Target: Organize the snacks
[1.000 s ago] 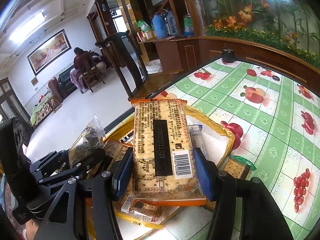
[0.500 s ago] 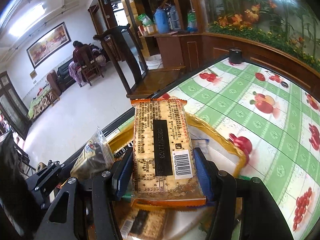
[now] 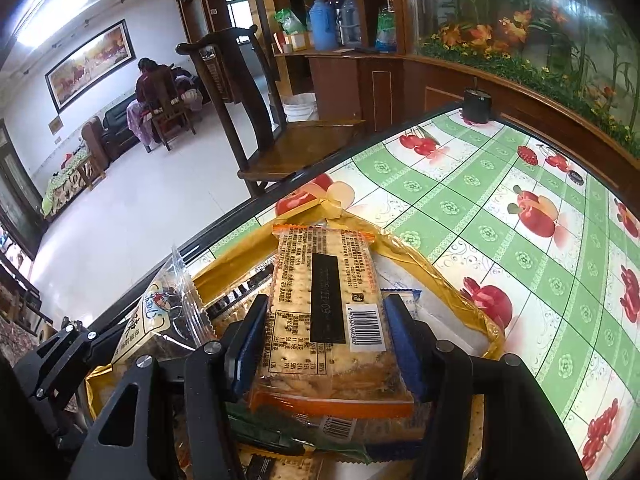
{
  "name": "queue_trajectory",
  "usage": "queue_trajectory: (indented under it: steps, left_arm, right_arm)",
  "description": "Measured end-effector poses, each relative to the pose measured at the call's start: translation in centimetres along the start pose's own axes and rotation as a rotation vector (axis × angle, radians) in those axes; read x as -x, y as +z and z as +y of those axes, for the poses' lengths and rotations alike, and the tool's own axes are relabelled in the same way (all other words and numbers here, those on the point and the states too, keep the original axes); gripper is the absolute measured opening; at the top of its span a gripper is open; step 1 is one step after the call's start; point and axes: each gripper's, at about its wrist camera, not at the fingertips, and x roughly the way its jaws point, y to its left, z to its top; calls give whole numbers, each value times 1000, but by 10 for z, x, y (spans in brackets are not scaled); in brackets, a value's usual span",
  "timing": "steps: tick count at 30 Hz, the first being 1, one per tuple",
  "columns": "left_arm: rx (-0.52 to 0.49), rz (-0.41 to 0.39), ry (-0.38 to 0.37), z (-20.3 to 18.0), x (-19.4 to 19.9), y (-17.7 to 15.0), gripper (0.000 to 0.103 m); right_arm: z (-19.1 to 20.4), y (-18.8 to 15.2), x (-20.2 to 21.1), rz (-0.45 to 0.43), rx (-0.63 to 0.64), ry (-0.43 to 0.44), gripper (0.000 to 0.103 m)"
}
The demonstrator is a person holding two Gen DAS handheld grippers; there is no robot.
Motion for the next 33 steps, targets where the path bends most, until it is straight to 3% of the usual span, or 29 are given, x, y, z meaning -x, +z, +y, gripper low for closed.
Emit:
queue_trajectory:
  steps: [9, 13, 18, 28, 33]
  left_arm:
    - [0, 21, 2, -1, 2, 0, 51]
    - [8, 26, 7, -1, 4, -1, 54]
    - [8, 17, 6, -2, 10, -2, 74]
    - [-8, -10, 34, -10, 25, -4, 75]
    - [-21, -59, 33, -19, 42, -1, 82]
  right_arm:
    - [3, -1, 0, 7, 9, -15, 61]
    - [3, -4, 2, 6, 7, -26, 79]
    - [-1, -7, 11, -13, 1, -40, 81]
    - [-15, -15, 53, -84, -32, -55, 84]
    - [-31, -23, 74, -107, -70, -63, 85]
